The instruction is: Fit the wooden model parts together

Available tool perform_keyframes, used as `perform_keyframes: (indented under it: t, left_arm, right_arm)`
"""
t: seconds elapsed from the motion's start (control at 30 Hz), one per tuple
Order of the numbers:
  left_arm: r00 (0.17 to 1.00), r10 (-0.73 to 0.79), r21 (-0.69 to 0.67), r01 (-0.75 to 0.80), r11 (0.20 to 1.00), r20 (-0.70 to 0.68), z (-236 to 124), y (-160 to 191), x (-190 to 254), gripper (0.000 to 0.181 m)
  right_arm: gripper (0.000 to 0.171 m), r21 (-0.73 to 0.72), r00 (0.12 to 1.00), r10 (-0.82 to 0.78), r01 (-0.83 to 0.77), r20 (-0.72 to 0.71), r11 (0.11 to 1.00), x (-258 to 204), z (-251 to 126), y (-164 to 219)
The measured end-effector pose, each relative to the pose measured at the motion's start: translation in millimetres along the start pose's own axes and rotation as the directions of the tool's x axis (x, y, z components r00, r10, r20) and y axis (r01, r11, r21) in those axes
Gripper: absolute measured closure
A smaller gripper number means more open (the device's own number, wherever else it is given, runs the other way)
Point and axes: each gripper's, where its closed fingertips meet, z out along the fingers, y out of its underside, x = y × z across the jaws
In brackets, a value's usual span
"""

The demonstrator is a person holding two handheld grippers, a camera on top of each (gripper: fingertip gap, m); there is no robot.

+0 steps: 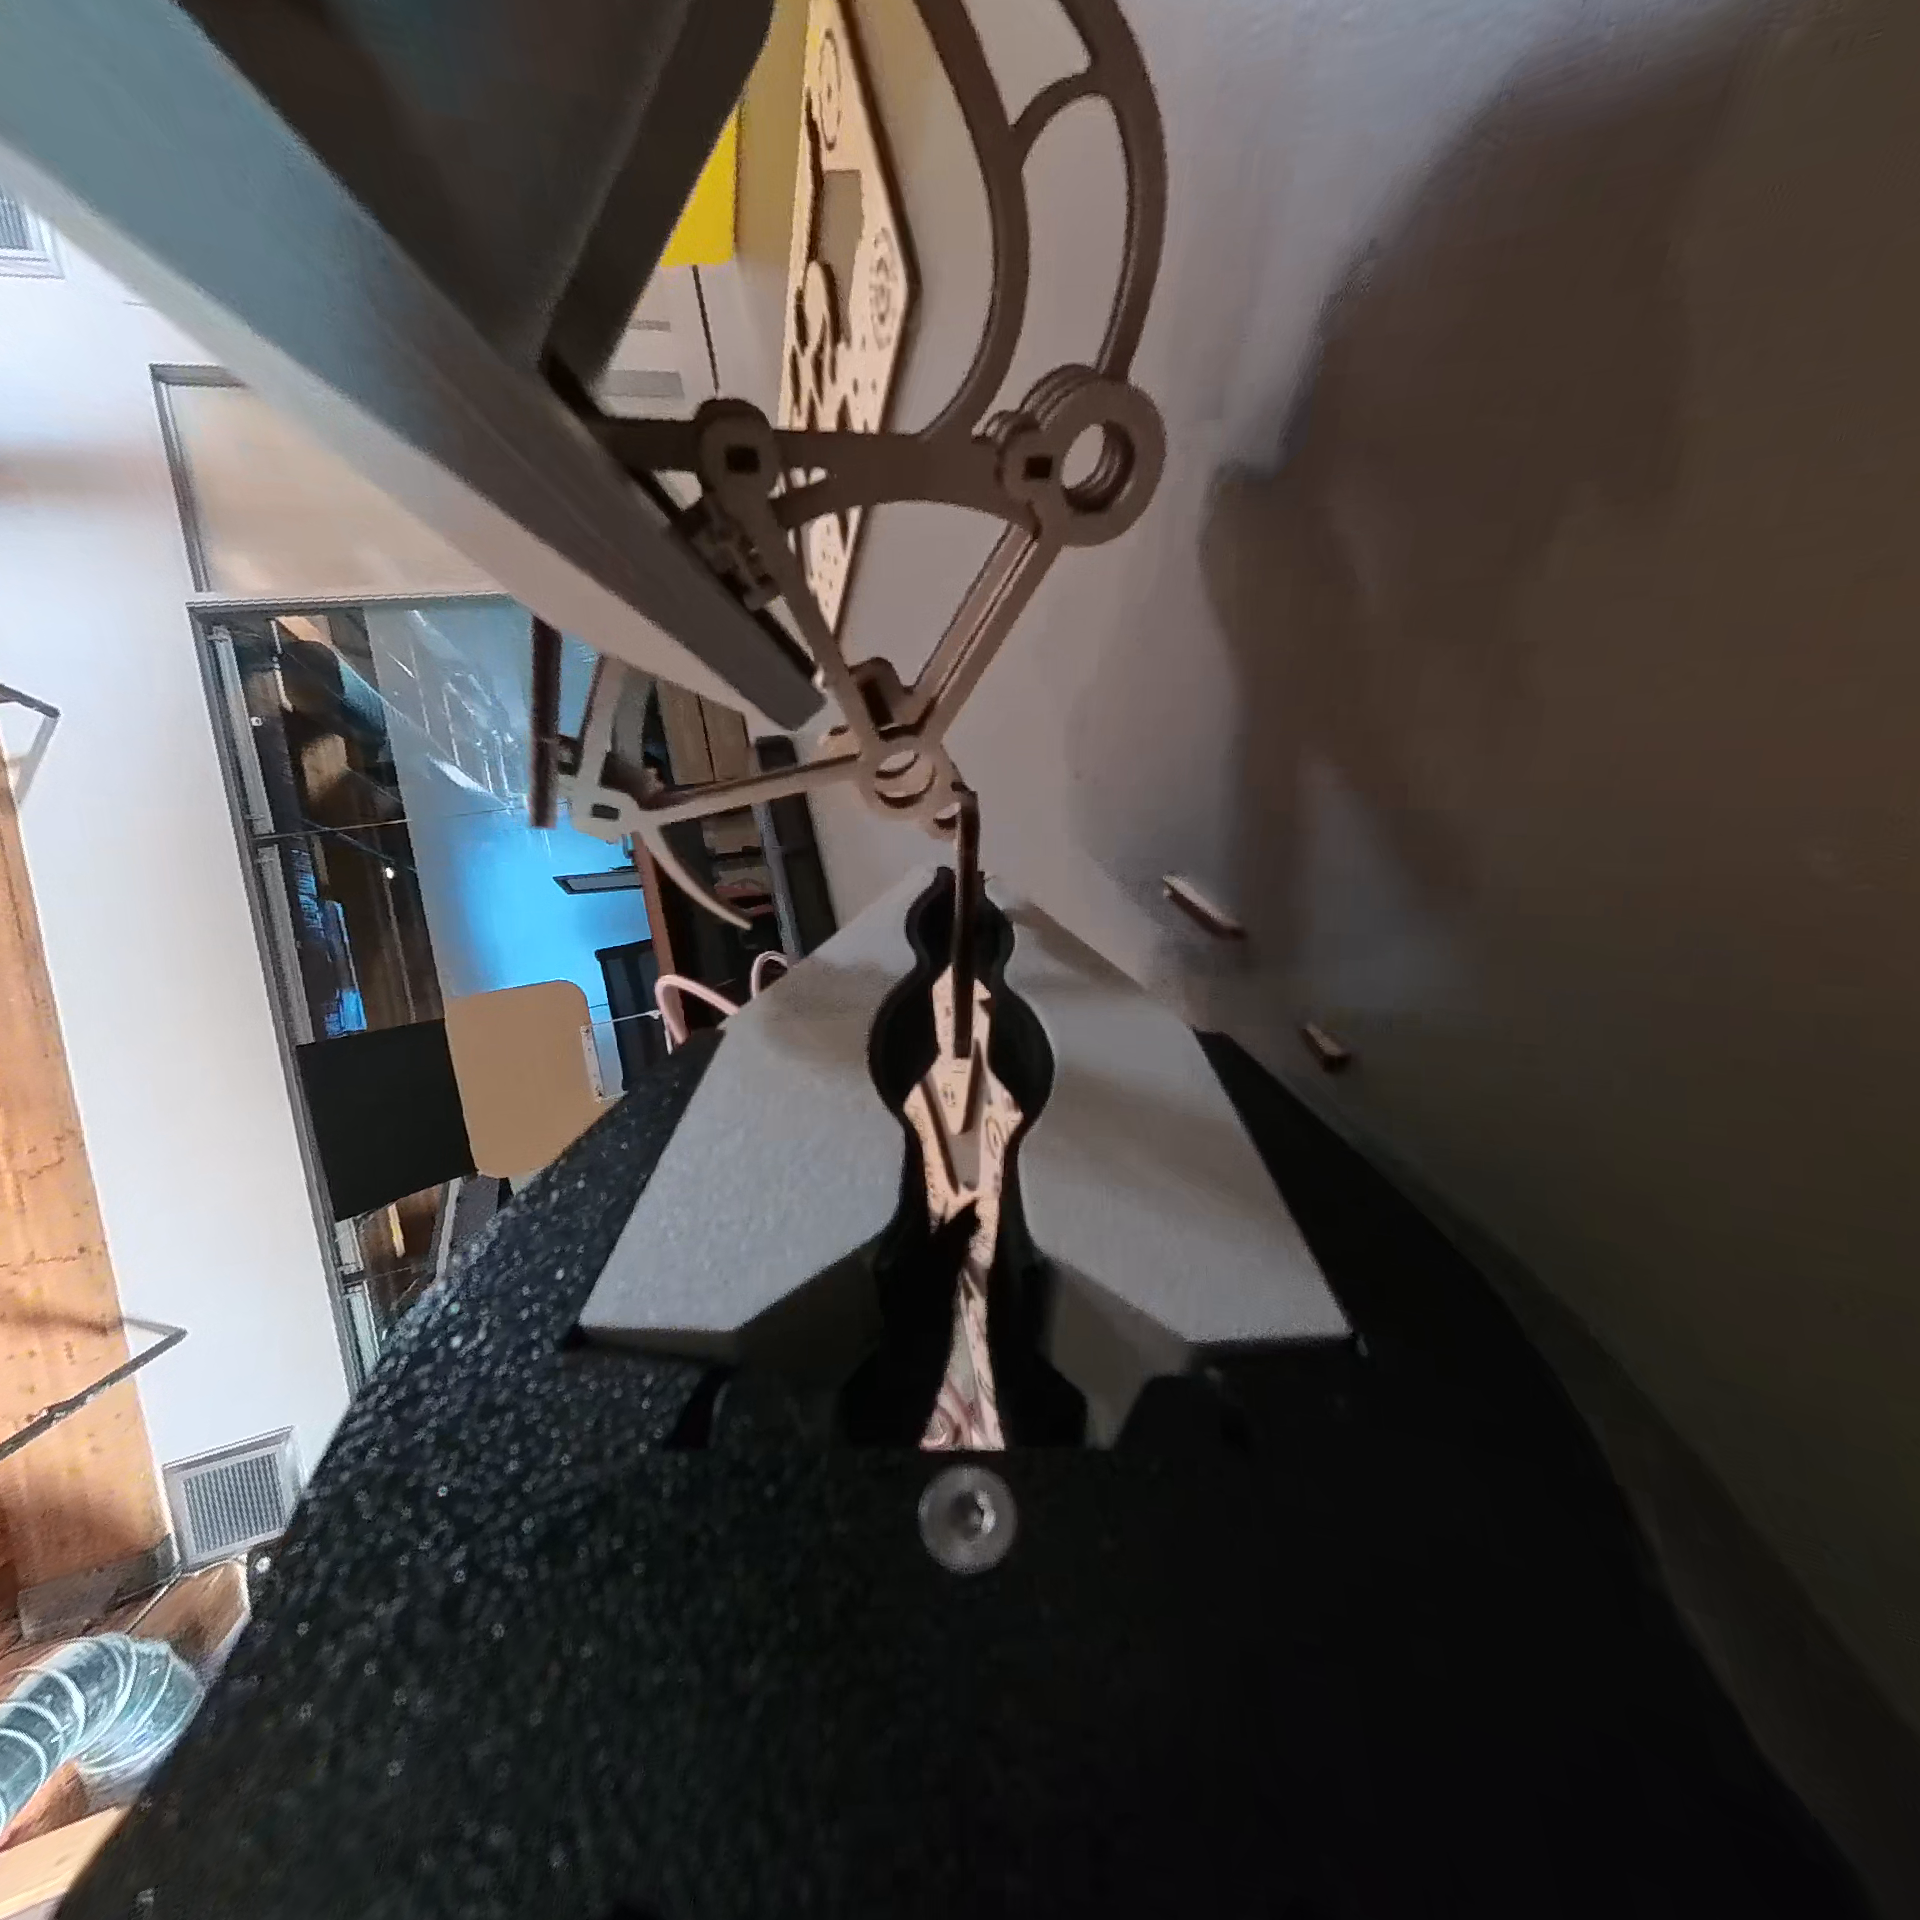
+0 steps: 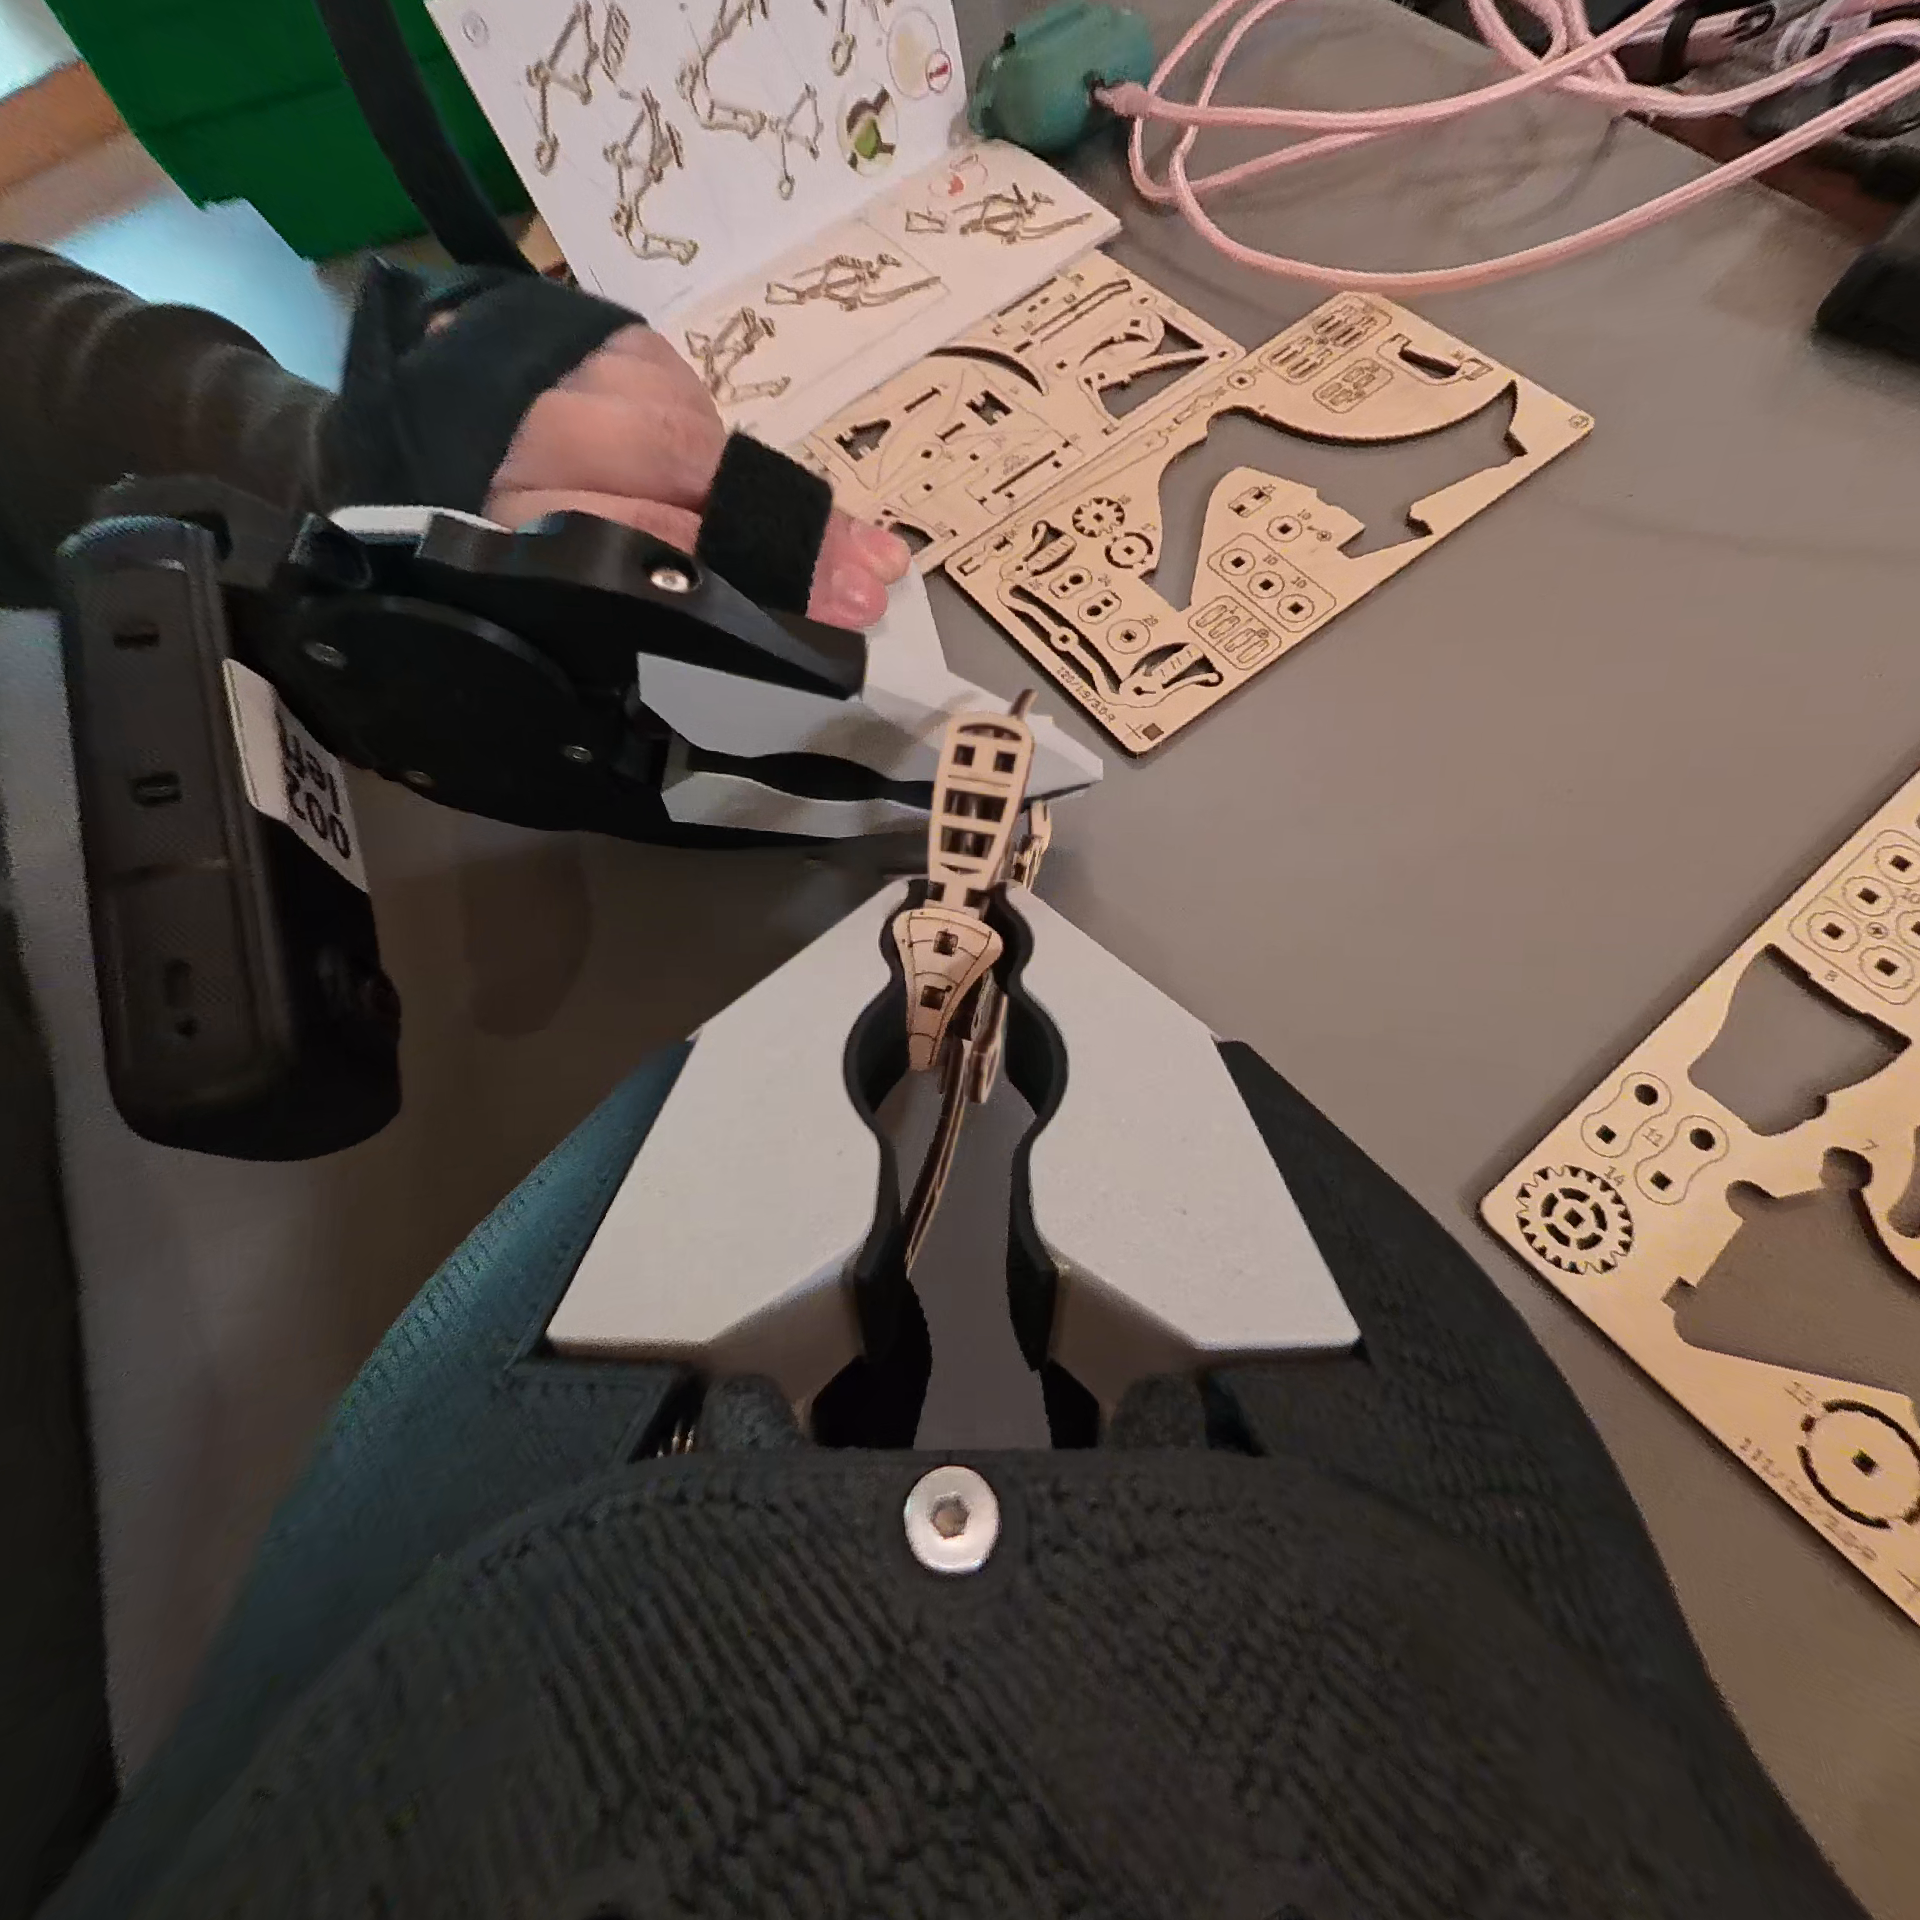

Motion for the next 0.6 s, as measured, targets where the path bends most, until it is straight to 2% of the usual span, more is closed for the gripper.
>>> perform_keyframes:
  t: [0.27,0.4,0.5,0.6]
  left_arm:
    - [0.999,0.000,0.006,0.000,1.000,-0.033,1,-5,8,0.181]
    - [1.000,-0.004,0.011,0.004,1.000,-0.025,0,-6,6,0.181]
    - [1.000,0.003,0.019,-0.003,1.000,-0.031,-1,-8,9,0.181]
    - [1.000,0.015,0.020,-0.015,1.000,-0.022,-1,-8,8,0.181]
  right_arm:
    - [0.159,-0.089,0.995,-0.066,0.059,-0.077,0.994,8,7,10]
    - [0.150,-0.151,0.991,-0.082,0.066,-0.104,0.986,11,10,17]
    - [0.160,-0.188,0.993,-0.082,0.065,-0.085,0.980,9,18,23]
    - [0.161,-0.184,0.990,-0.099,0.080,-0.095,0.980,11,18,21]
